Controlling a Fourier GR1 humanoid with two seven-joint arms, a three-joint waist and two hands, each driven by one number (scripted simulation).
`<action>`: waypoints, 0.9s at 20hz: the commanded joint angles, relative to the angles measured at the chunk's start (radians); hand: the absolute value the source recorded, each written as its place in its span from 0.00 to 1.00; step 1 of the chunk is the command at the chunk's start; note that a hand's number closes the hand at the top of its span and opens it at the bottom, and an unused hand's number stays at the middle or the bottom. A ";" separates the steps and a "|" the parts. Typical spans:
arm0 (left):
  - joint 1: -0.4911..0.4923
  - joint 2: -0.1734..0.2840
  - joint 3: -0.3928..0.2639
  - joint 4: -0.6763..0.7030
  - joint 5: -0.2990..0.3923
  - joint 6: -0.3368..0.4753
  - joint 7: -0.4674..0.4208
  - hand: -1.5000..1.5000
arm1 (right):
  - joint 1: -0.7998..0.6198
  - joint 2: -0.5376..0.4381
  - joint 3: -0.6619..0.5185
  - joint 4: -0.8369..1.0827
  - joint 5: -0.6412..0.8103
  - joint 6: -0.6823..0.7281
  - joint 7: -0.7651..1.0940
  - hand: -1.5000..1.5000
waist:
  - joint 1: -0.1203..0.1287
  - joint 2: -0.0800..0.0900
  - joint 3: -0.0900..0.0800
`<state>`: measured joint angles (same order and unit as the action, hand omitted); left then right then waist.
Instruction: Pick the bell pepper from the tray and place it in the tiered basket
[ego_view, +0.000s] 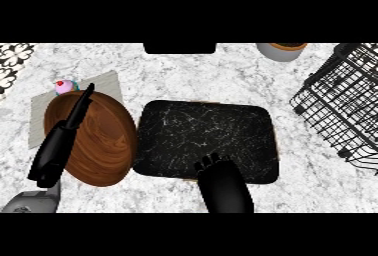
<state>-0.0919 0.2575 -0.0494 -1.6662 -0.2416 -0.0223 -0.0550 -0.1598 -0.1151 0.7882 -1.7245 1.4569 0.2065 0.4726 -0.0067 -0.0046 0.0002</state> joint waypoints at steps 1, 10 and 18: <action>0.045 0.007 0.017 -0.016 -0.002 0.011 0.011 0.50 | 0.123 -0.127 -0.221 -0.133 -0.040 -0.056 0.091 1.00 | -0.053 -0.007 0.002; 0.109 0.027 0.100 -0.014 0.014 0.047 0.015 0.50 | 0.295 -0.250 -0.892 -0.158 -0.323 -0.144 0.238 1.00 | -0.183 -0.021 0.007; 0.115 0.038 0.103 -0.025 0.031 0.022 0.001 0.50 | 0.364 -0.422 -1.313 -0.293 -0.802 -0.069 0.000 1.00 | -0.129 -0.022 0.001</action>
<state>0.0141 0.2827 0.0396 -1.6996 -0.2245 0.0146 -0.0515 0.1529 -0.4327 -0.3335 -1.9680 0.8409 0.0839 0.5753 -0.1569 -0.0301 0.0057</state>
